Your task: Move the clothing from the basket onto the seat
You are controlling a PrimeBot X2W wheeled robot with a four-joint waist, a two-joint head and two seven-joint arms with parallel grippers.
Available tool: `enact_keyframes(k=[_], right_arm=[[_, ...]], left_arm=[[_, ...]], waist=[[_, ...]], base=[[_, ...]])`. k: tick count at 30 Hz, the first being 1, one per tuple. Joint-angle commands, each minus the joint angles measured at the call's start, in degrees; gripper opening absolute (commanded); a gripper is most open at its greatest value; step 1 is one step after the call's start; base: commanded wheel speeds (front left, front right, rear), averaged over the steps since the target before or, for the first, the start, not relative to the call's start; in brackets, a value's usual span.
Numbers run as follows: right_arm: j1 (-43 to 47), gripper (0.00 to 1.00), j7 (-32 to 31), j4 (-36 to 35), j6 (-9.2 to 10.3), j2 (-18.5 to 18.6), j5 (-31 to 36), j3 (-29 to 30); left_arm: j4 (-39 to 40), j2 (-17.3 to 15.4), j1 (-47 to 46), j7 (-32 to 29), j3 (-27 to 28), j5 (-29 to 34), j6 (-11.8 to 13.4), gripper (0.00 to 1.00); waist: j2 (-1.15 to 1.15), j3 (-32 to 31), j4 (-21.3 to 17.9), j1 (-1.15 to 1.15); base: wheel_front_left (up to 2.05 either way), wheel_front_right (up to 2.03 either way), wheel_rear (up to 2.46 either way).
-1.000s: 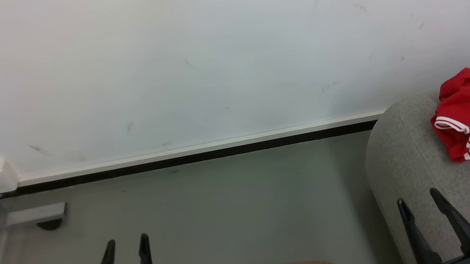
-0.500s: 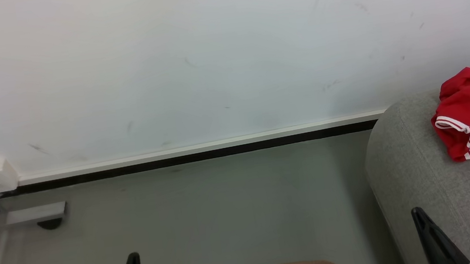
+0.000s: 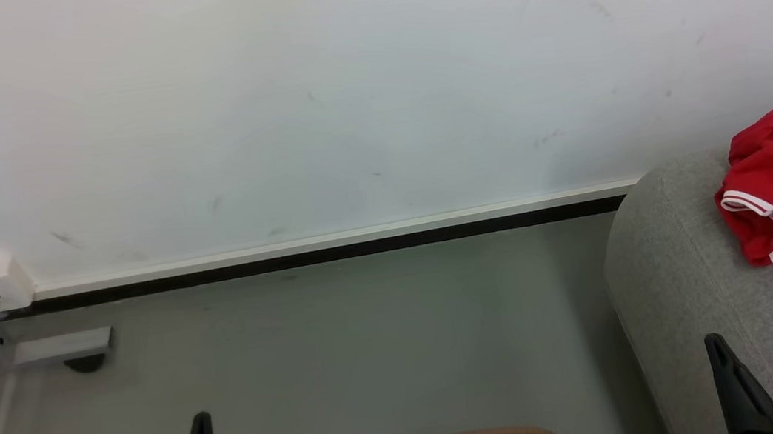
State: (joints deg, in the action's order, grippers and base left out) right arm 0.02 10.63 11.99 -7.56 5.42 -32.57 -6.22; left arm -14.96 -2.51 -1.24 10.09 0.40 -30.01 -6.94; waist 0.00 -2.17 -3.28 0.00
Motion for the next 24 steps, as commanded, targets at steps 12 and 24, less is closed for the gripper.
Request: enact_keyframes(k=[12,24], right_arm=[[-2.9,0.0,-2.0,-0.2,0.03,0.8,-11.9,1.4],[-3.8,0.0,-3.6,0.2,0.05,1.4,-21.7,2.1]], left_arm=[[2.3,-0.3,-2.0,-2.8,1.3,-11.3,1.1,0.0],[3.1,-0.3,-2.5,-5.3,2.2,-20.6,1.8,0.0]], waist=[[0.0,0.2,0.4,0.0],[0.0,0.5,0.7,0.0]], base=[[0.0,0.0,0.0],[0.0,0.0,0.0]])
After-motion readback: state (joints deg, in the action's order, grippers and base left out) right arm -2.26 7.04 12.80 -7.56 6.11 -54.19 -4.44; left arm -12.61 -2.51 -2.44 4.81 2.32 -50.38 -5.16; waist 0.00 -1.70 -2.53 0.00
